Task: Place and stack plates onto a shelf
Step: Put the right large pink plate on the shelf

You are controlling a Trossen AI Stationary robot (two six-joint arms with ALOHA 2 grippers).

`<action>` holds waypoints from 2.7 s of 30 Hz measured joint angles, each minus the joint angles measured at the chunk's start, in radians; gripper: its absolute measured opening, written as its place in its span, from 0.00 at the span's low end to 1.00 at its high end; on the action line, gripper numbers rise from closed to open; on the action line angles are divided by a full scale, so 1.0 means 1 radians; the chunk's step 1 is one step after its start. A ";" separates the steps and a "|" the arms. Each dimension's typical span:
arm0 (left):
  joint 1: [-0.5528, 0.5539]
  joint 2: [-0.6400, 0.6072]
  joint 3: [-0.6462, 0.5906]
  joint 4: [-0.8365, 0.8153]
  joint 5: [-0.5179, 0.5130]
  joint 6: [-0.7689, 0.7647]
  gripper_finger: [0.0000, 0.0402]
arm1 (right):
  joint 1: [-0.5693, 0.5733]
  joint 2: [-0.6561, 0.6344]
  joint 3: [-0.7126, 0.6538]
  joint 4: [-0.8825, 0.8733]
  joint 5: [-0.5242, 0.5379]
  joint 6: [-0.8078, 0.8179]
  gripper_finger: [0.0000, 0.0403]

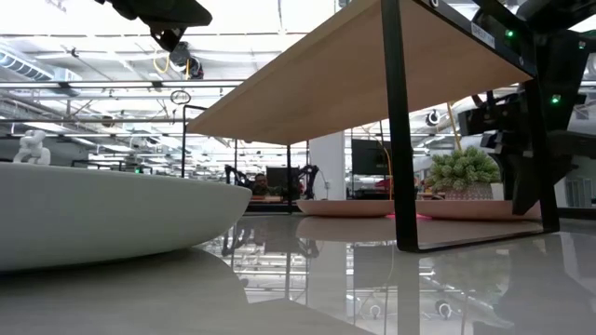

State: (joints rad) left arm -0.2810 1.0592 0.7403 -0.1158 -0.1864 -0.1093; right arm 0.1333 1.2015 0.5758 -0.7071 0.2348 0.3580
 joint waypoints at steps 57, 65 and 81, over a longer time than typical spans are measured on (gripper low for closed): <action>-0.003 0.000 -0.001 0.023 0.000 -0.077 0.03 | 0.026 -0.001 0.379 -0.345 0.319 -0.109 0.00; -0.002 0.000 -0.001 0.022 0.000 -0.103 0.03 | 0.026 -0.001 0.477 -0.346 0.369 -0.211 0.00; -0.002 0.000 -0.001 0.019 0.000 -0.069 0.03 | 0.033 0.000 0.600 -0.363 0.303 -0.314 0.00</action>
State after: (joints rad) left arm -0.2829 1.0592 0.7395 -0.0971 -0.1867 -0.1783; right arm 0.1664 1.2011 1.1754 -1.0704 0.5376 0.0439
